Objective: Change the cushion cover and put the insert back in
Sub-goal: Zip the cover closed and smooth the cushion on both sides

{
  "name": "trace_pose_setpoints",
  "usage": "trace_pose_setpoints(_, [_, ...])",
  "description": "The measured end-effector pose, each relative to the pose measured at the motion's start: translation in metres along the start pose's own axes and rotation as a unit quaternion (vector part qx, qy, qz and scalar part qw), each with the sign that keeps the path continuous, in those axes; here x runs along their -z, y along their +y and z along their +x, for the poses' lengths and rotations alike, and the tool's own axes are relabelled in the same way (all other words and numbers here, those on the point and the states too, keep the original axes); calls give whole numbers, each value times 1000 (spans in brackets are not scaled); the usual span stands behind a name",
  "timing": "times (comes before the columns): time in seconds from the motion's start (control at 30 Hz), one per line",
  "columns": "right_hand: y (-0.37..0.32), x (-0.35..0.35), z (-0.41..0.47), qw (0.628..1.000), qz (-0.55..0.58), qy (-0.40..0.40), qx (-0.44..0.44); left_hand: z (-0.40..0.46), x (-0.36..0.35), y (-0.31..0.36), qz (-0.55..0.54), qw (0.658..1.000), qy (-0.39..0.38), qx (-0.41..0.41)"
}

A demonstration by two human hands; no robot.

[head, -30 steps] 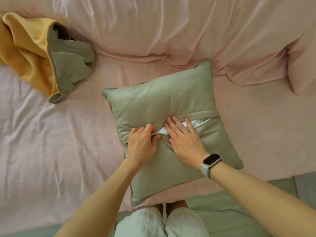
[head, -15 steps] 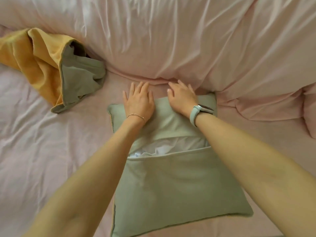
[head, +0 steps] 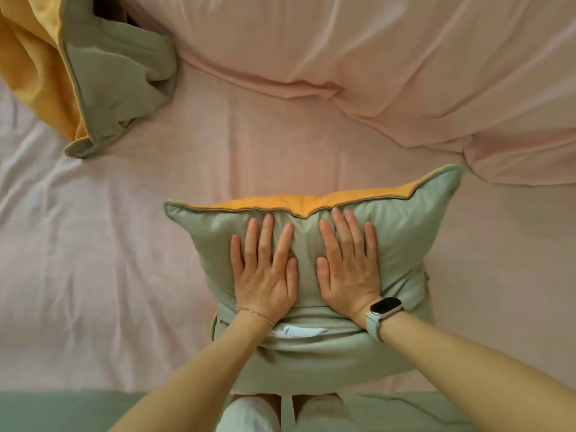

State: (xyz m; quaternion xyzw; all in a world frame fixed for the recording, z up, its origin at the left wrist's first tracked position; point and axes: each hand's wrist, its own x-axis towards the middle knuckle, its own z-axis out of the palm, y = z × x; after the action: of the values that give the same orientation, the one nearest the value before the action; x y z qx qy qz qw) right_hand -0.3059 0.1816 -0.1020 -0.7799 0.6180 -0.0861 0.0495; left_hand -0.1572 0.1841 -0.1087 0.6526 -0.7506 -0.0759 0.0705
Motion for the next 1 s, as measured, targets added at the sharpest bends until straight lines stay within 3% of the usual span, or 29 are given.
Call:
trace_pose_setpoints(0.3, [35, -84, 121, 998, -44, 35, -22, 113, -76, -15, 70, 994, 48, 71])
trace_pose_setpoints(0.6, [54, -102, 215, 995, -43, 52, -79, 207, -83, -32, 75, 983, 74, 152])
trace_pose_setpoints(0.83, [46, -76, 200, 994, 9, 45, -100, 192, -58, -25, 16, 985, 62, 161])
trace_pose_setpoints(1.0, [32, -7, 144, 995, 93, 24, -38, 132, 0, -22, -117, 988, 15, 100])
